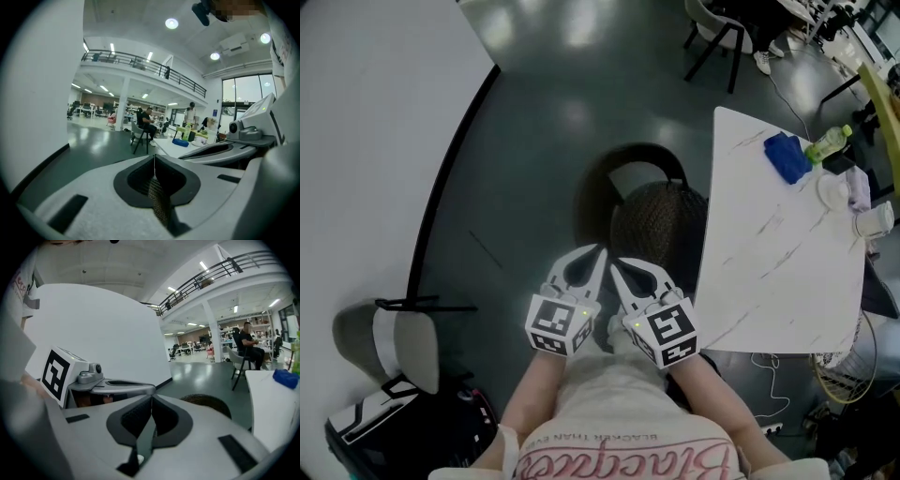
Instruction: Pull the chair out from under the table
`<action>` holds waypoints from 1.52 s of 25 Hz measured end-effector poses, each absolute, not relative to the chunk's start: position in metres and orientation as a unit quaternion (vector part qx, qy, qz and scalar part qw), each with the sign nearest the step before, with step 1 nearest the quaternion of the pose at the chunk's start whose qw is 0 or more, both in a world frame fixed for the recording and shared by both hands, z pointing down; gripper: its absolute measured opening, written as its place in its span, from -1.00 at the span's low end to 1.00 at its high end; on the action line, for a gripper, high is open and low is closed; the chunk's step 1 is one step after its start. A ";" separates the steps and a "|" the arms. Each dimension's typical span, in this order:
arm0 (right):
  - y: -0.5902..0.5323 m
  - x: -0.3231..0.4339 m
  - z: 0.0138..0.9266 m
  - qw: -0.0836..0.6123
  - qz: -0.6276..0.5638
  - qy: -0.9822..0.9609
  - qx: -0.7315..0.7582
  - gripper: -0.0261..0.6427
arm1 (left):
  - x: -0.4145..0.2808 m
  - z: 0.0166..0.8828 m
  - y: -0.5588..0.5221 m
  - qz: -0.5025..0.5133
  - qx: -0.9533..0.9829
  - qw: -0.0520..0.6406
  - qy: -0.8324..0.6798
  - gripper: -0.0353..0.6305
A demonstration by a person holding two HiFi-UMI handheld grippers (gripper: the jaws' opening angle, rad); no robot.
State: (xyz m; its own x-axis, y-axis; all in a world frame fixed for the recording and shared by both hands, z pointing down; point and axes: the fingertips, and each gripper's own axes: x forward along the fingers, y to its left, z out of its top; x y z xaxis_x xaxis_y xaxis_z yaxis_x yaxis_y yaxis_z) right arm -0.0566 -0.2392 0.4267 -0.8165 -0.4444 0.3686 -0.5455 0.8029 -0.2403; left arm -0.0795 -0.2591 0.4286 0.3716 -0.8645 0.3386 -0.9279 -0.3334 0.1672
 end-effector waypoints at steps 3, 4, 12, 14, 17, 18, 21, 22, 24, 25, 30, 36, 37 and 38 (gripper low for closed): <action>-0.248 -0.055 0.433 0.152 0.179 -0.931 0.279 -0.91 | -0.079 0.441 -0.267 0.096 0.818 0.184 -0.536 -0.88; -0.251 -0.056 0.435 0.152 0.185 -0.928 0.286 -0.91 | -0.081 0.444 -0.270 0.097 0.819 0.189 -0.533 -0.88; -0.267 -0.080 0.446 0.150 0.225 -0.904 0.331 -0.91 | -0.113 0.487 -0.281 0.156 0.824 0.249 -0.484 -0.35; -0.273 -0.084 0.447 0.152 0.228 -0.895 0.352 -0.91 | -0.126 0.494 -0.285 0.165 0.824 0.252 -0.480 -0.35; -0.283 -0.084 0.446 0.149 0.239 -0.876 0.391 -0.91 | -0.140 0.500 -0.291 0.176 0.827 0.253 -0.470 -0.35; -0.287 -0.084 0.445 0.145 0.244 -0.870 0.404 -0.91 | -0.144 0.502 -0.294 0.179 0.829 0.252 -0.467 -0.35; -0.298 -0.091 0.440 0.133 0.256 -0.855 0.431 -0.91 | -0.162 0.512 -0.303 0.193 0.827 0.254 -0.463 -0.35; -0.301 -0.094 0.440 0.133 0.259 -0.851 0.437 -0.91 | -0.169 0.517 -0.307 0.199 0.823 0.258 -0.465 -0.35; -0.305 -0.099 0.441 0.137 0.267 -0.845 0.443 -0.91 | -0.180 0.530 -0.314 0.208 0.815 0.270 -0.469 -0.35; -0.306 -0.101 0.443 0.139 0.271 -0.843 0.444 -0.91 | -0.184 0.538 -0.318 0.213 0.811 0.277 -0.469 -0.35; -0.312 -0.112 0.465 0.167 0.277 -0.840 0.435 -0.91 | -0.197 0.586 -0.336 0.246 0.793 0.317 -0.458 -0.35; -0.322 -0.111 0.525 0.223 0.285 -0.829 0.427 -0.91 | -0.198 0.646 -0.357 0.267 0.767 0.376 -0.446 -0.35; -0.324 -0.110 0.534 0.226 0.291 -0.826 0.427 -0.91 | -0.199 0.656 -0.361 0.271 0.760 0.385 -0.447 -0.35; -0.326 -0.110 0.542 0.228 0.296 -0.824 0.427 -0.91 | -0.199 0.664 -0.366 0.275 0.754 0.393 -0.448 -0.35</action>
